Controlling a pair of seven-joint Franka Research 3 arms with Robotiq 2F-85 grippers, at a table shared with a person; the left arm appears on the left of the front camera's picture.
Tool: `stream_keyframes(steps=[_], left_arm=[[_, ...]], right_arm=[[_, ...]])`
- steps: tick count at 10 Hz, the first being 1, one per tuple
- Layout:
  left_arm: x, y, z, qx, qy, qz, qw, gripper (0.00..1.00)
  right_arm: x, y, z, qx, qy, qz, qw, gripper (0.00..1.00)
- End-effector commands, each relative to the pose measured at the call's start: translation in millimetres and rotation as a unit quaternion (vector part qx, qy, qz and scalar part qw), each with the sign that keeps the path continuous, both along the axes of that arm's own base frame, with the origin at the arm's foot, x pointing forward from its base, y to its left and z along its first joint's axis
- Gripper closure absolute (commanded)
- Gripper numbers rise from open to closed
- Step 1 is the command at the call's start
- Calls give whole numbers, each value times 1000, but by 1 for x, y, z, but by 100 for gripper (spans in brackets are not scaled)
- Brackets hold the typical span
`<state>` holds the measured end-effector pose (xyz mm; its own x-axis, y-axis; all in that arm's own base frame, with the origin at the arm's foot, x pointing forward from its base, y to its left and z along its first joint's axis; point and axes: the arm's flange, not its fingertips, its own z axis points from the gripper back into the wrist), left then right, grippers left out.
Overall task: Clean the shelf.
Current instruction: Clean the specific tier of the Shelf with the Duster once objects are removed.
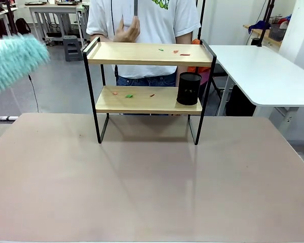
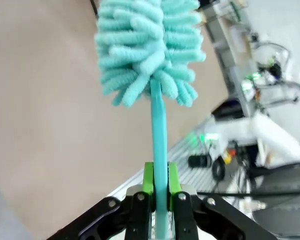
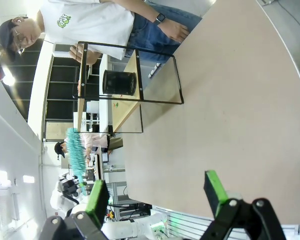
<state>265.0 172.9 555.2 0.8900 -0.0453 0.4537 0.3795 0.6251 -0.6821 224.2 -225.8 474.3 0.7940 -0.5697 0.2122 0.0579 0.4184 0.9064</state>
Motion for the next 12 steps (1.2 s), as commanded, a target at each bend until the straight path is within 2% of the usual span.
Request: stream_keyframes(steps=[1, 3, 4, 5, 6, 8, 9, 10, 11, 12], left_arm=[[13, -25, 67, 30, -30, 60, 997, 87], [27, -59, 123, 11, -17, 35, 999, 87], [36, -92, 141, 7, -4, 54, 999, 87], [44, -137, 148, 39, 4, 64, 997, 87], [48, -181, 148, 33, 52, 65, 996, 87], [59, -258, 130, 48, 55, 118, 990, 87], [59, -288, 119, 35, 55, 120, 991, 87], [61, -299, 116, 8, 49, 121, 991, 87], [61, -276, 129, 58, 63, 100, 991, 87], [61, -276, 129, 58, 63, 100, 991, 87]], right_arm=[[3, -1, 2, 1, -17, 1, 1000, 0], [3, -1, 2, 1, -17, 1, 1000, 0], [3, -1, 2, 1, -17, 1, 1000, 0], [3, -1, 2, 1, -17, 1, 1000, 0], [3, -1, 2, 1, -17, 1, 1000, 0], [3, -1, 2, 1, -17, 1, 1000, 0], [3, -1, 2, 1, -17, 1, 1000, 0], [3, -1, 2, 1, -17, 1, 1000, 0], [3, -1, 2, 1, -17, 1, 1000, 0], [3, -1, 2, 1, -17, 1, 1000, 0]])
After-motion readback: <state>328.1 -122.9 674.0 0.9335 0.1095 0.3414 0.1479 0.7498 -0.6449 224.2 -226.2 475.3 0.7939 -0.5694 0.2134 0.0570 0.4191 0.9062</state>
